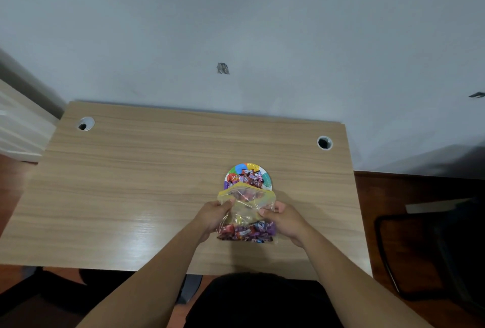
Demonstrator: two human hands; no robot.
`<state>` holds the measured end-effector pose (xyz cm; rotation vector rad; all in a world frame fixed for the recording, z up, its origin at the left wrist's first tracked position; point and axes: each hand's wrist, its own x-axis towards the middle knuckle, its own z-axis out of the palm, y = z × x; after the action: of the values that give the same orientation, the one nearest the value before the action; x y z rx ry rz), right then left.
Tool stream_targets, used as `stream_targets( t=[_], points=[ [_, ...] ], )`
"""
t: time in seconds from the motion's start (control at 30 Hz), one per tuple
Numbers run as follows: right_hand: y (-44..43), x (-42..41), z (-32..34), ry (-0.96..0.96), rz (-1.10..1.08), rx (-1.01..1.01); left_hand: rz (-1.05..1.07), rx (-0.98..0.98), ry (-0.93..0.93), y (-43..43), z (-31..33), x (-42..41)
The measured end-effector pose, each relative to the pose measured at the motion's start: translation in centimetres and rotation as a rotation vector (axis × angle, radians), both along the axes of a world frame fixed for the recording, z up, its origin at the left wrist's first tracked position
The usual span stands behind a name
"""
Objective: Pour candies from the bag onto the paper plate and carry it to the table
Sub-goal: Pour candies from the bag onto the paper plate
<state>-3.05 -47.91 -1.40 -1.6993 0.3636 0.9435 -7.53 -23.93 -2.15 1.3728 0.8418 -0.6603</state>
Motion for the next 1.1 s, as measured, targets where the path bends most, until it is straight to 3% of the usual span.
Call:
stream_targets(
  t=[0.4,0.6,0.9,1.1],
  points=[
    [0.5,0.3,0.4,0.026,-0.043,-0.004,0.059,-0.024,-0.15,0.0,0.8,0.1],
    [0.6,0.7,1.4,0.016,-0.059,-0.017,0.172,-0.189,-0.243,0.6,2.0,0.1],
    [0.5,3.8,3.1,-0.202,-0.026,0.008,0.162,-0.016,-0.418,2.5,2.8,2.7],
    [0.8,5.6,4.5,-0.321,0.067,0.035,0.082,-0.044,-0.501,3.7,4.8,4.0]
  ],
)
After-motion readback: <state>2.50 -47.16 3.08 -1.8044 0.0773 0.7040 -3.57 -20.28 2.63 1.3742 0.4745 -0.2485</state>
